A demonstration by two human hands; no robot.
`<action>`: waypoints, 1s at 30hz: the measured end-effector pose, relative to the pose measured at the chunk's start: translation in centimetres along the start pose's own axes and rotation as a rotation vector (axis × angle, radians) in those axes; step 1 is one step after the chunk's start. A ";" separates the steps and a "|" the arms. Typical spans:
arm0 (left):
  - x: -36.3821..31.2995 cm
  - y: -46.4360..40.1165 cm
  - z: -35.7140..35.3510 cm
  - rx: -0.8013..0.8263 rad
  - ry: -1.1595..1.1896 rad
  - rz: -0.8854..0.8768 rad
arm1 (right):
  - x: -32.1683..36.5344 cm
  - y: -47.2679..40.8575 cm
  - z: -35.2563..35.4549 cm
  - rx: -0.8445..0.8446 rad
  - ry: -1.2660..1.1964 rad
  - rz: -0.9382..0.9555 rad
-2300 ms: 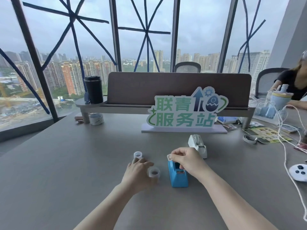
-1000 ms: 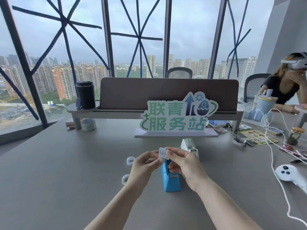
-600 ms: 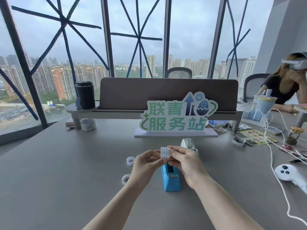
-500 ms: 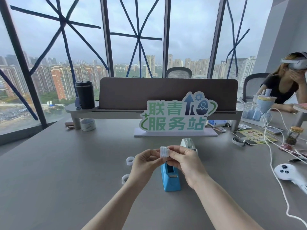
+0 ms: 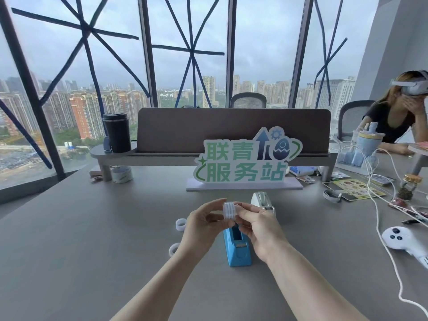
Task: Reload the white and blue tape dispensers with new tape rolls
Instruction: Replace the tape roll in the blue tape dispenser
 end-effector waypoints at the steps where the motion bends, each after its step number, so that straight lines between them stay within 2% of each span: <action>1: 0.1 -0.1 0.1 -0.001 -0.010 -0.002 | 0.0 0.0 0.0 -0.017 0.009 0.005; 15: -0.7 -0.1 0.1 -0.062 -0.069 -0.010 | 0.7 0.9 -0.3 -0.152 -0.005 0.204; 21: -0.5 -0.3 0.3 -0.041 -0.082 0.011 | 0.9 1.2 -0.8 -0.065 -0.020 0.181; 30: -1.3 0.1 -0.1 -0.066 -0.141 0.030 | 0.3 1.1 -0.5 -0.101 0.002 0.178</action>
Point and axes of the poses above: each hand's wrist, its own y-axis away from the middle knuckle, its own z-axis out of the back of the hand, x = y × z, the point moved 8 cm from there along -y, towards the middle knuckle, and after that the axes turned 13 degrees about x, right-handed, at the moved point
